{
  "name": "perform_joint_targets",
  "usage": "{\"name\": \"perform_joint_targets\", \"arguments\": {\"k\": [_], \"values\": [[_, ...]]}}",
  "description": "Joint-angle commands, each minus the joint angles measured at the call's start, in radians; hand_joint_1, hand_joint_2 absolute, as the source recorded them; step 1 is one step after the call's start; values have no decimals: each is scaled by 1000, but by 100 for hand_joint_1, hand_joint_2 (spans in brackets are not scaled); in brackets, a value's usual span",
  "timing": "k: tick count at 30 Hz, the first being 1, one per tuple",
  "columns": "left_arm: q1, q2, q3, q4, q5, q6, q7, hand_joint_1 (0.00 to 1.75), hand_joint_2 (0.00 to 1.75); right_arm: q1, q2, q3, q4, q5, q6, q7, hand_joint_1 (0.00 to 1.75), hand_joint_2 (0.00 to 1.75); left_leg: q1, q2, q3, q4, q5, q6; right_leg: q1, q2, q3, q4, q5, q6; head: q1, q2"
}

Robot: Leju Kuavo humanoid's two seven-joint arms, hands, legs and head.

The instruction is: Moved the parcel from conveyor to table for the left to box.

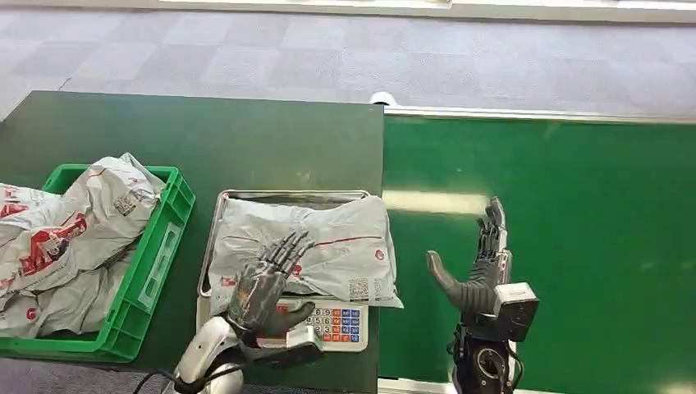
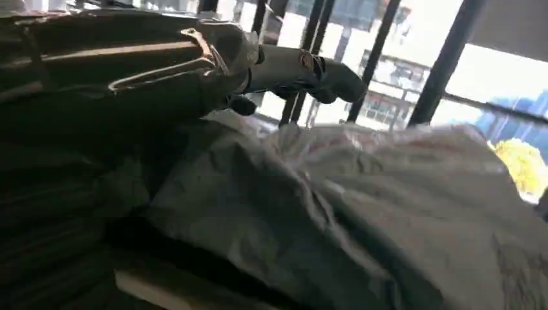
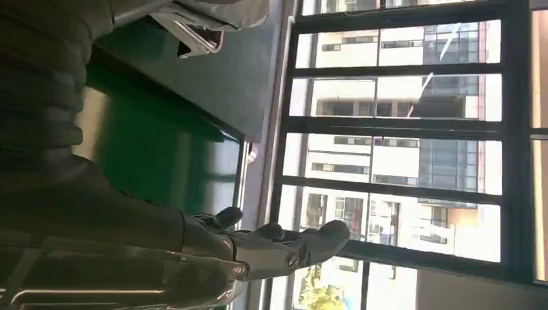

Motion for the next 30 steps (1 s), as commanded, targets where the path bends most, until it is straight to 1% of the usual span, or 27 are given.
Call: {"name": "perform_joint_targets", "arguments": {"k": [1,2,4,7,13,15,17,25,26,28,30], "values": [[-11,59,-86,167,-34,-202,12,171,175,-48,-35,10,106,-2,11,-10,0,175,-1,2,3,-3,1,3,0,1,2,-3,2,-2,0,0],[-15,60,-86,167,-33,-214,12,175,175,-45,-36,9,98,-2,11,-8,0,175,-1,1,2,-3,1,2,0,1,2,-2,1,-1,0,0],[-22,60,-84,168,-29,-224,11,175,175,-39,-36,5,89,-2,12,-7,0,175,-1,2,2,-4,2,3,-1,1,1,-3,2,-2,0,0],[-29,60,-81,163,-27,-228,10,175,175,-31,-34,0,76,-2,13,-7,0,175,-1,-1,3,-2,1,1,0,-3,5,-1,0,-1,0,0],[-36,50,-67,150,-4,-230,7,175,175,-23,-22,-15,53,2,10,-3,0,175,-1,0,7,-3,1,2,-1,-1,8,-2,0,0,0,0],[-39,42,-51,132,4,-195,18,175,175,-18,-14,-23,39,7,11,4,0,175,-1,1,6,-3,1,2,-1,-1,7,-2,1,-1,0,0],[-41,33,-31,109,17,-127,18,175,175,-11,-6,-30,21,14,14,13,0,175,-1,0,6,-3,1,2,-1,-1,6,-2,1,-1,0,0],[-46,34,-31,107,17,-131,20,175,175,-10,-6,-29,20,14,14,14,0,175,-1,0,5,-2,0,2,-1,-1,4,-1,0,-1,0,0],[-41,22,-10,97,38,-55,7,175,175,-8,-4,-32,18,14,14,14,0,175,-1,0,5,-1,0,1,0,-1,4,-1,0,0,0,0],[-42,13,12,57,80,27,-7,175,175,-7,-3,-29,16,16,16,16,0,175,-1,0,4,-1,0,2,0,-1,3,-1,0,0,0,0],[-38,6,32,19,132,78,-30,175,175,-10,-3,-20,21,16,17,16,0,175,-1,0,3,-1,0,1,0,-1,3,0,0,0,0,0]]}}
